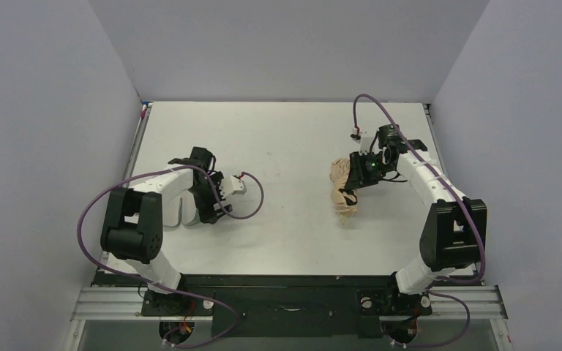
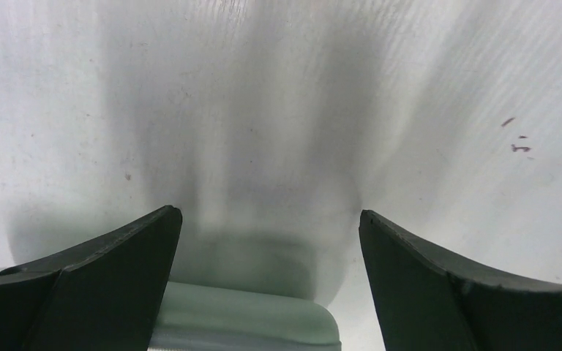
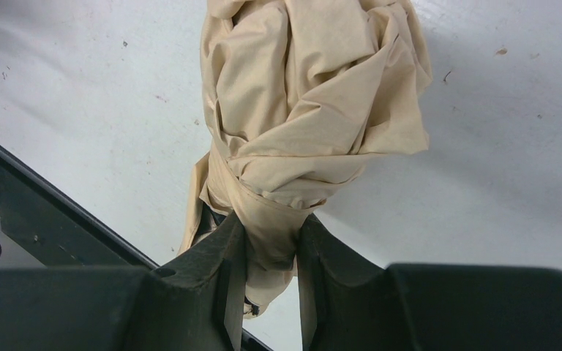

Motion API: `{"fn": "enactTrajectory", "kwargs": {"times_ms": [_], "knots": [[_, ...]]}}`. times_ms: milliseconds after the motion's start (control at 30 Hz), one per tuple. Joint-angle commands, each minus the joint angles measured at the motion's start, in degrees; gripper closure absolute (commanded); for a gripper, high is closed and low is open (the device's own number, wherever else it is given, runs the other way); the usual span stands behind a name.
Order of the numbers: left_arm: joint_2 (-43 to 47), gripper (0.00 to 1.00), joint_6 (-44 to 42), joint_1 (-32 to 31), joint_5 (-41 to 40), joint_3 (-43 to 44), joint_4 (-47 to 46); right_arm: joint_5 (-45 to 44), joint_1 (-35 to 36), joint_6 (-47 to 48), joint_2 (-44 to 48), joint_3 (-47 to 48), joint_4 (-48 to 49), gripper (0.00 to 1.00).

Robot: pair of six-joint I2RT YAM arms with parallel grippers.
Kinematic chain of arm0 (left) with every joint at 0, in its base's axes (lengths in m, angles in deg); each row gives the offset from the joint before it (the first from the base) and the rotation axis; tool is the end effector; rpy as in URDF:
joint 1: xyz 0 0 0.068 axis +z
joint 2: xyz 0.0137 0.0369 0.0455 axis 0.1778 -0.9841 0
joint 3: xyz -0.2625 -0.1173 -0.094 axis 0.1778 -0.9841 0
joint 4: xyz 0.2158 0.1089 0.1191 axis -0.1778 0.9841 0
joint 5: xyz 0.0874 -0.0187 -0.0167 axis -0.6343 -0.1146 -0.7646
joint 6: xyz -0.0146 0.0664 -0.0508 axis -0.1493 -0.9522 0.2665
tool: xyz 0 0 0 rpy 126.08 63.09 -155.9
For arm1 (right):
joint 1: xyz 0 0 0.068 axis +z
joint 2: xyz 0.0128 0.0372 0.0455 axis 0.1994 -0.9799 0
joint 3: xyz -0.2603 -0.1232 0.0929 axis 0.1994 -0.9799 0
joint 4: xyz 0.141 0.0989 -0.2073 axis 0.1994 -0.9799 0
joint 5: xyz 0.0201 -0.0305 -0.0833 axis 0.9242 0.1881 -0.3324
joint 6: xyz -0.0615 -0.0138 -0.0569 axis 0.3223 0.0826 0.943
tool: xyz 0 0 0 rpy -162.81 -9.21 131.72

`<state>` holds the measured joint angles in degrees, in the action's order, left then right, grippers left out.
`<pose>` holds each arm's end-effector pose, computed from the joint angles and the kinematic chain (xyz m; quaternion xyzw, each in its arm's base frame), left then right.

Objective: Open the umbrella

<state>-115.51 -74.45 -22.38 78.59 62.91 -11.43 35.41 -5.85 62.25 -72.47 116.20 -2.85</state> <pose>0.3025 -0.0822 0.1492 0.5850 0.7996 -0.0735 0.1142 0.3256 0.0746 0.2413 -0.1315 0.9308 0.2940 0.1729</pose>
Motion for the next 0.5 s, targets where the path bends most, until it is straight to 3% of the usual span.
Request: {"fn": "enactTrajectory", "kwargs": {"times_ms": [0, 33, 233, 367, 467], "knots": [[6.83, 0.05, 1.72, 0.39, 6.99, 2.97, 2.55, 0.52, 1.00, 5.02, 4.48, 5.46, -1.57, 1.00], [7.35, 0.01, 4.54, 0.30, 9.52, 3.85, 2.86, 0.59, 1.06, 5.99, 4.68, 6.04, -1.92, 1.00], [15.96, 0.03, 25.64, 0.49, 17.99, 6.58, -2.22, 3.67, 2.08, 7.68, 5.04, 9.18, -2.01, 1.00], [23.70, 0.03, 39.65, 0.50, 18.49, 4.89, -12.61, 8.83, 3.79, 5.51, 4.48, 13.37, -0.07, 1.00], [27.02, 0.03, 52.53, 0.54, 16.10, 4.14, -24.20, 12.34, 5.35, -1.65, 4.49, 17.69, 4.80, 1.00]]}}
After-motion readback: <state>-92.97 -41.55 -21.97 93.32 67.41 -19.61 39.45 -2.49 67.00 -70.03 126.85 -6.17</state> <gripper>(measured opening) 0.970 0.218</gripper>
